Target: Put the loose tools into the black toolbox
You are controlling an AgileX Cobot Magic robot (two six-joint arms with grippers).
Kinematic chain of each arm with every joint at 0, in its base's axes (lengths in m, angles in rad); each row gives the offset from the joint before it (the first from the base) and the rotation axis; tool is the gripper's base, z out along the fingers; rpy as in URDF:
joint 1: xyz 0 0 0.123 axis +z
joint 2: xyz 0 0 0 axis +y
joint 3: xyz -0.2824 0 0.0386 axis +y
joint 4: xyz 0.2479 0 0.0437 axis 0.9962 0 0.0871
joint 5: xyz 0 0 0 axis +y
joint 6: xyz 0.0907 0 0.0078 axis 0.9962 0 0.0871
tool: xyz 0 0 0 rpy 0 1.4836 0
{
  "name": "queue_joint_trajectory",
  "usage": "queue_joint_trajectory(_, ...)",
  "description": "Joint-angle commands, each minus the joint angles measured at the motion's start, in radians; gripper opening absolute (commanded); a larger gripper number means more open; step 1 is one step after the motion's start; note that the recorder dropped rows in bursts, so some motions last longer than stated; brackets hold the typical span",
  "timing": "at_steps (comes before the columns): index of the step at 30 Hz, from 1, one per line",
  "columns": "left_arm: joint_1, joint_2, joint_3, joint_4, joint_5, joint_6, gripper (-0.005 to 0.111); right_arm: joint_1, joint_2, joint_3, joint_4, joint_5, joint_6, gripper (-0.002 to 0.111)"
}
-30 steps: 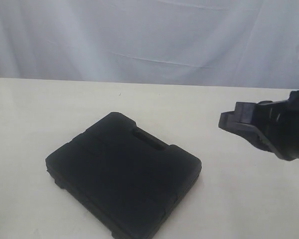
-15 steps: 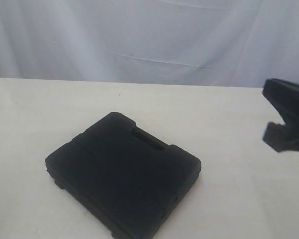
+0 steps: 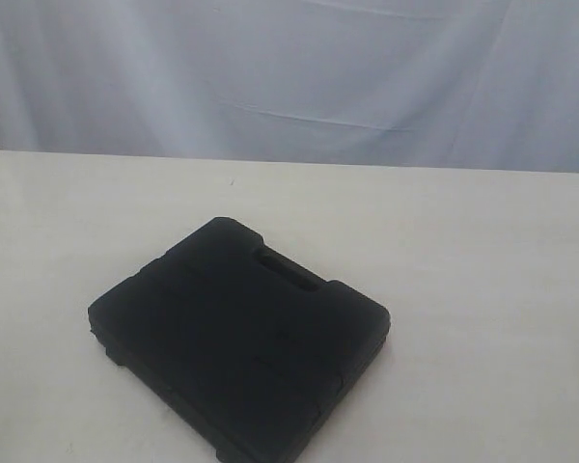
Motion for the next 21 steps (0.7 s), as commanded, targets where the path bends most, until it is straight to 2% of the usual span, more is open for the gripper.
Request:
queue_joint_trajectory(1,-0.005,-0.001,0.003,-0.01,-0.01,-0.002,0.0,-0.004,-0.045,0.069,-0.24,-0.013,0.106,-0.001)
queue_joint_trajectory(4,-0.005,-0.001,0.003,-0.01,-0.01,-0.002,0.0,-0.004,-0.07,0.069,-0.444,0.078,0.277,-0.001)
queue_joint_trajectory(11,-0.005,-0.001,0.003,-0.01,-0.01,-0.002,0.0,-0.004,-0.13,0.069,-0.465,0.161,0.282,-0.001)
queue_joint_trajectory(17,-0.005,-0.001,0.003,-0.01,-0.01,-0.002,0.0,-0.004,-0.147,0.069,-0.465,0.316,0.282,-0.001)
queue_joint_trajectory(21,-0.005,-0.001,0.003,-0.01,-0.01,-0.002,0.0,-0.004,-0.147,0.069,-0.46,0.34,0.28,-0.001)
